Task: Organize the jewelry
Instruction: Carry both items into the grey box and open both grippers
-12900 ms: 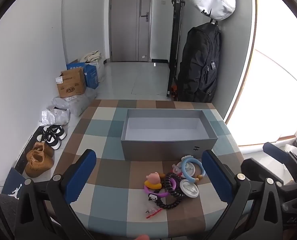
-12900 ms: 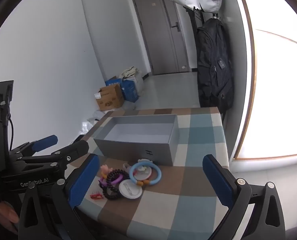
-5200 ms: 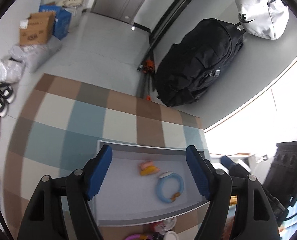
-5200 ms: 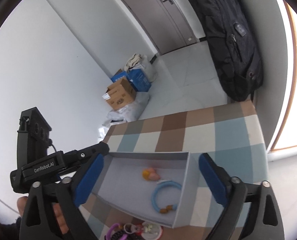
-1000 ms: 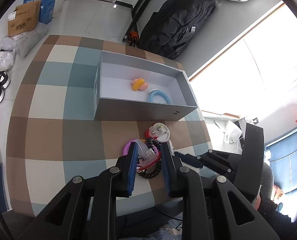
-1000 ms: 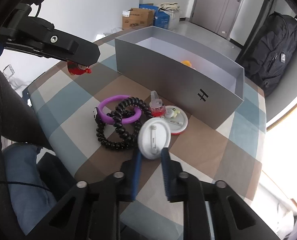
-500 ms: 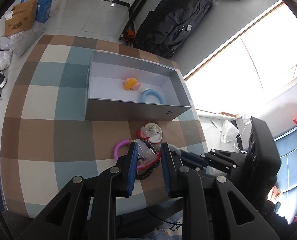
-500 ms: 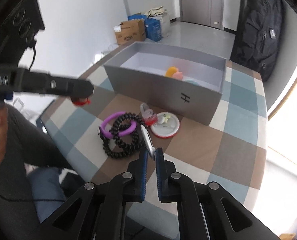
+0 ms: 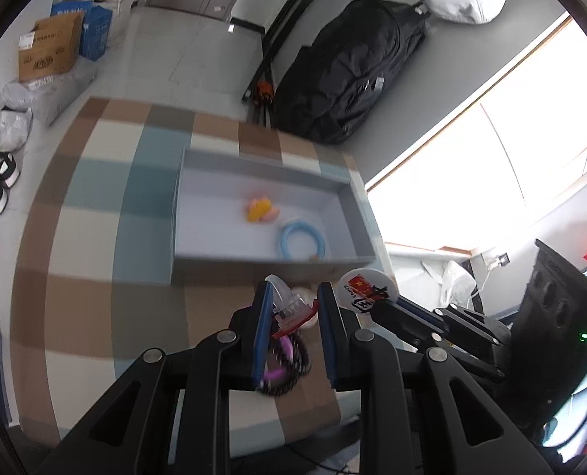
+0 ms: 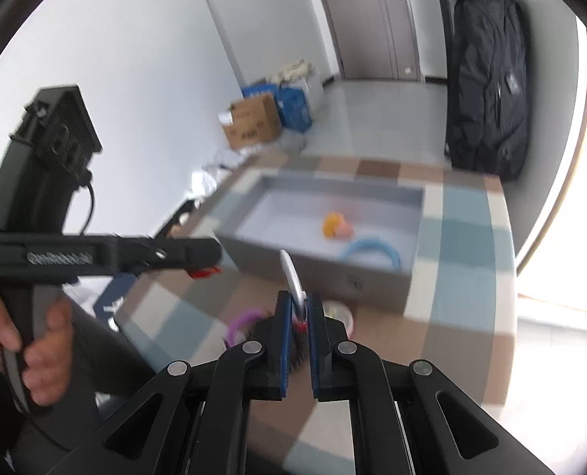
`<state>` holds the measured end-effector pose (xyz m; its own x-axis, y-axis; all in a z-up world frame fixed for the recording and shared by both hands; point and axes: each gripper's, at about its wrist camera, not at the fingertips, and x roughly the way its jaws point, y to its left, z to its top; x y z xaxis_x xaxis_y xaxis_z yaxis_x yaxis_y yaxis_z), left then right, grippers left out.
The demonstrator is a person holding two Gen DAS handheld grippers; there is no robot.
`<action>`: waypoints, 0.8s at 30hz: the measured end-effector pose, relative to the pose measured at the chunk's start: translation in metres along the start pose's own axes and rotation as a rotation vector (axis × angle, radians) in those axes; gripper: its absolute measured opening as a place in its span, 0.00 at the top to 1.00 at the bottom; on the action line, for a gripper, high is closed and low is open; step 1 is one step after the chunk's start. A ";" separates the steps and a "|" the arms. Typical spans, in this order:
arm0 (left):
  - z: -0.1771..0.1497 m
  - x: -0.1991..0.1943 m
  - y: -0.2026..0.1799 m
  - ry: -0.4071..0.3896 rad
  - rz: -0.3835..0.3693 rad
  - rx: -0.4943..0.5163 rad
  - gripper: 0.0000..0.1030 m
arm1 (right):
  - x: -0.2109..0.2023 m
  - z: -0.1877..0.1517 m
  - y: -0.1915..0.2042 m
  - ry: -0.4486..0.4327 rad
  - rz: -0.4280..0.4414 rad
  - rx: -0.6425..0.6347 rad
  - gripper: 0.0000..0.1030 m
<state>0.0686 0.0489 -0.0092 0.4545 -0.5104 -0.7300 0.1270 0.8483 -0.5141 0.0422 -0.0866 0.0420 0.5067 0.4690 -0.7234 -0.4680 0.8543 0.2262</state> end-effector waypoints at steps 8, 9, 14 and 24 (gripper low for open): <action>0.025 0.009 0.004 -0.052 0.035 -0.003 0.83 | 0.010 0.031 -0.008 -0.044 0.011 0.038 0.93; 0.028 0.011 0.005 -0.050 0.036 -0.005 0.83 | 0.012 0.033 -0.009 -0.042 0.007 0.041 0.93; 0.042 0.024 0.008 -0.037 0.032 -0.024 0.83 | 0.024 0.046 -0.023 -0.044 0.012 0.088 0.93; 0.056 0.043 0.015 -0.010 0.042 -0.049 0.83 | 0.041 0.055 -0.036 -0.030 -0.004 0.115 0.93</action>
<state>0.1391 0.0474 -0.0229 0.4675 -0.4729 -0.7469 0.0645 0.8609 -0.5047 0.1193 -0.0861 0.0404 0.5311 0.4703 -0.7048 -0.3801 0.8757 0.2979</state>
